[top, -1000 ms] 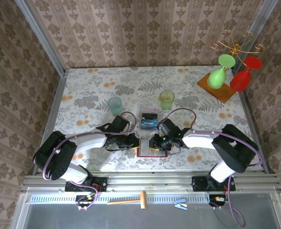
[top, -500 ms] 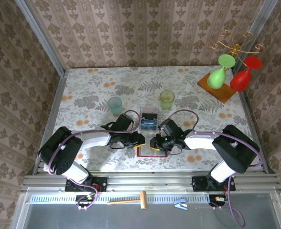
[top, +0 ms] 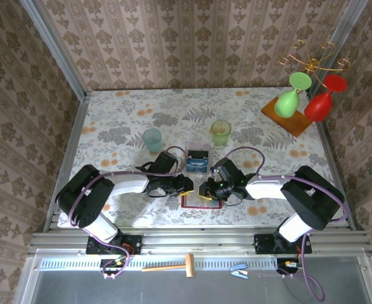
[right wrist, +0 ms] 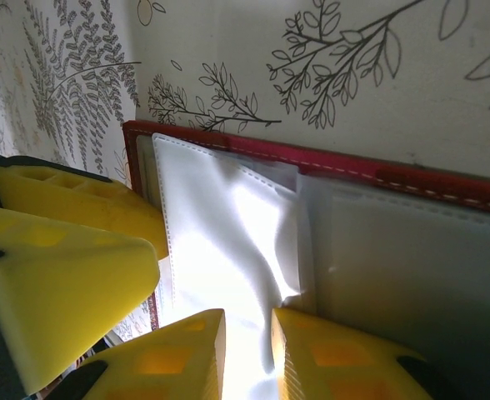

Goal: Take the credit cards out of the card holder

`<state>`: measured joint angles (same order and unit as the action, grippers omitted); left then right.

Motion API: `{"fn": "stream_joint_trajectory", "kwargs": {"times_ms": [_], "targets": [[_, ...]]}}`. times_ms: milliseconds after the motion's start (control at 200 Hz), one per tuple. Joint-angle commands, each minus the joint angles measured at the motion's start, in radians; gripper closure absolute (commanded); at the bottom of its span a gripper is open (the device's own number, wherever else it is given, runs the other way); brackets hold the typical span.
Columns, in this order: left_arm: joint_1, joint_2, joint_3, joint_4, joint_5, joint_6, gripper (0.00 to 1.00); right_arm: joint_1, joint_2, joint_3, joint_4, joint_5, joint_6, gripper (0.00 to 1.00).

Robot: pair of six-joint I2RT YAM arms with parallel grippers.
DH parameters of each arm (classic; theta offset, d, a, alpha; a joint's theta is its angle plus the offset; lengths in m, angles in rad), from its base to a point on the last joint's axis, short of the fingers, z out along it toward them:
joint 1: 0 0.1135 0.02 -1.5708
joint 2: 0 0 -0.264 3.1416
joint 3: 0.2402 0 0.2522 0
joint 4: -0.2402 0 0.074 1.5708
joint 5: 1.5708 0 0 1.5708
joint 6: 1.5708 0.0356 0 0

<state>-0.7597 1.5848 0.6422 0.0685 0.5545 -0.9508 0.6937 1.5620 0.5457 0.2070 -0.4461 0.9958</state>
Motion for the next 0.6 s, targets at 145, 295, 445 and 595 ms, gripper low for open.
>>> {"fn": "stream_joint_trajectory", "kwargs": {"times_ms": [145, 295, 445, 595], "targets": [[-0.024, 0.021, -0.015, 0.010, 0.019, -0.024, 0.71, -0.017, 0.017, -0.049, 0.009, 0.010, 0.021, 0.75], [-0.029, 0.011, -0.026, 0.032, 0.033, -0.040, 0.71, -0.020, 0.018, -0.059, 0.031, 0.006, 0.030, 0.76], [-0.034, 0.001, -0.039, 0.055, 0.048, -0.058, 0.71, -0.023, 0.012, -0.067, 0.035, 0.005, 0.033, 0.76], [-0.041, -0.003, -0.043, 0.084, 0.068, -0.077, 0.71, -0.025, -0.003, -0.068, 0.031, 0.007, 0.032, 0.76]]}}
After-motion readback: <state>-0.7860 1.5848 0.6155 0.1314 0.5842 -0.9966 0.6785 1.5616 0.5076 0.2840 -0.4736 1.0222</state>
